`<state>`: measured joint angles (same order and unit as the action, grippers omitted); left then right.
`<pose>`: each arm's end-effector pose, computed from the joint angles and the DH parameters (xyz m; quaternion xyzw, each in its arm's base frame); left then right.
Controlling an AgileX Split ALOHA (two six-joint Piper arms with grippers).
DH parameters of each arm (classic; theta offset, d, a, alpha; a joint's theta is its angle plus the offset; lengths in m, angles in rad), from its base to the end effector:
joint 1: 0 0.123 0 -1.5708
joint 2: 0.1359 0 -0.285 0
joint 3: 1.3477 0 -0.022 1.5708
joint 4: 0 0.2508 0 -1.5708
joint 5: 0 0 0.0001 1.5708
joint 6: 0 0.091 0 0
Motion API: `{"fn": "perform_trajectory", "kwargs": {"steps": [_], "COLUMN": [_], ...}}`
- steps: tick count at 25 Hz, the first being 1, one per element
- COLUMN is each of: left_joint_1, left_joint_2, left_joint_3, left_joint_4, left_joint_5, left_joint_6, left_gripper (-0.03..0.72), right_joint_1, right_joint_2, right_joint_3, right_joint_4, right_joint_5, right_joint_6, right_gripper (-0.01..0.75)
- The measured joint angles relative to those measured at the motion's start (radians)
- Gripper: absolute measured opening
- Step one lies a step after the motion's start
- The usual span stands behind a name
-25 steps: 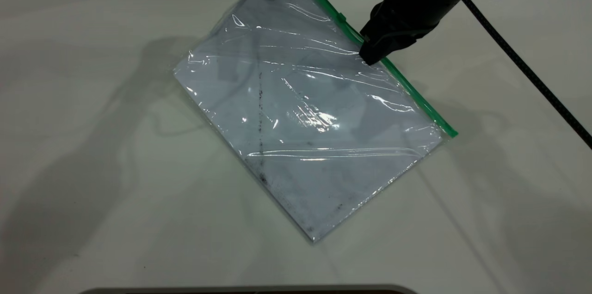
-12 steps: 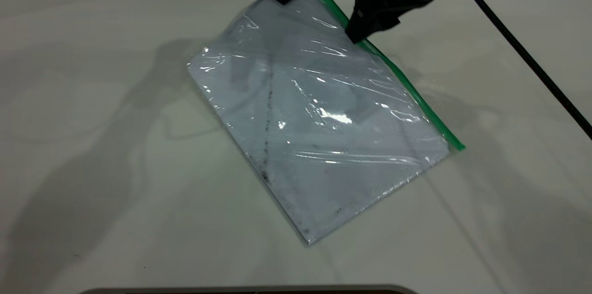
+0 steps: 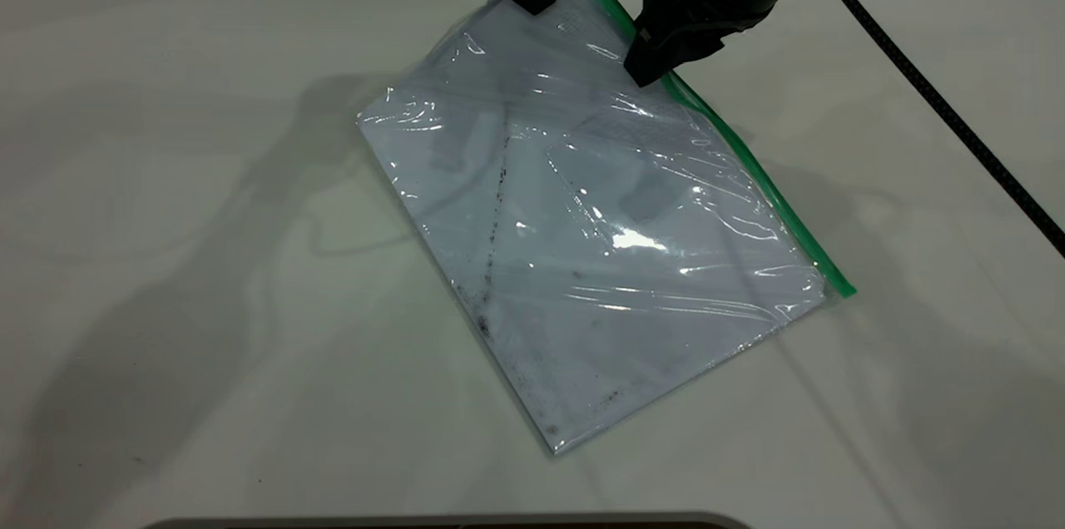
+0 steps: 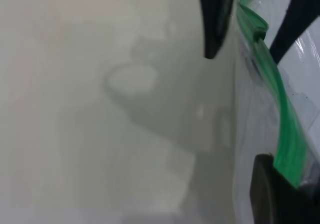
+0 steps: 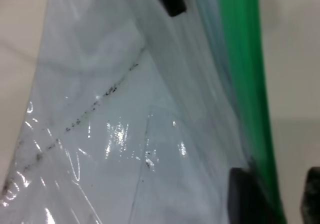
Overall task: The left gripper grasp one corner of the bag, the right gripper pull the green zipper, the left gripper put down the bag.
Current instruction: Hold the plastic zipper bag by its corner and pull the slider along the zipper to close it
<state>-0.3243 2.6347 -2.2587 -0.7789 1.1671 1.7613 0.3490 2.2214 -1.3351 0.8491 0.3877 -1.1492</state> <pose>0.4832 -0.2245 0.1087 0.7329 0.5766 -0.2339 0.2751 0.3997 0.1730 0.0836 -0.3568 0.8897 0.1401 0.2480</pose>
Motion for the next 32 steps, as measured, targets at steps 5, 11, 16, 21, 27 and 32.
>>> {"fn": "perform_trajectory", "kwargs": {"steps": [5, 11, 16, 21, 27, 32], "left_joint_1": [0.000, 0.003, 0.017, 0.031, 0.051, 0.074], "left_joint_2": [0.000, 0.001, 0.003, 0.003, 0.003, 0.003], "left_joint_3": [0.000, -0.022, -0.075, -0.090, -0.093, -0.097], "left_joint_4": [0.001, 0.006, 0.010, 0.006, -0.003, -0.012], "left_joint_5": [0.000, 0.000, 0.001, 0.001, 0.001, 0.001], "left_joint_6": [0.000, -0.016, -0.052, -0.058, -0.075, -0.080], "left_gripper": [0.053, 0.053, 0.053, 0.053, 0.053, 0.053], "right_joint_1": [0.000, 0.000, 0.000, 0.001, 0.003, 0.003], "right_joint_2": [0.000, 0.000, 0.000, 0.000, 0.000, 0.002], "right_joint_3": [0.000, -0.001, -0.010, -0.014, -0.014, -0.014], "right_joint_4": [-0.002, -0.003, 0.004, 0.005, 0.001, -0.009], "right_joint_5": [0.016, 0.018, 0.008, 0.006, 0.005, 0.005], "right_joint_6": [-0.017, -0.022, -0.022, -0.022, -0.022, -0.019], "right_gripper": [0.033, 0.031, 0.031, 0.031, 0.032, 0.032]}}
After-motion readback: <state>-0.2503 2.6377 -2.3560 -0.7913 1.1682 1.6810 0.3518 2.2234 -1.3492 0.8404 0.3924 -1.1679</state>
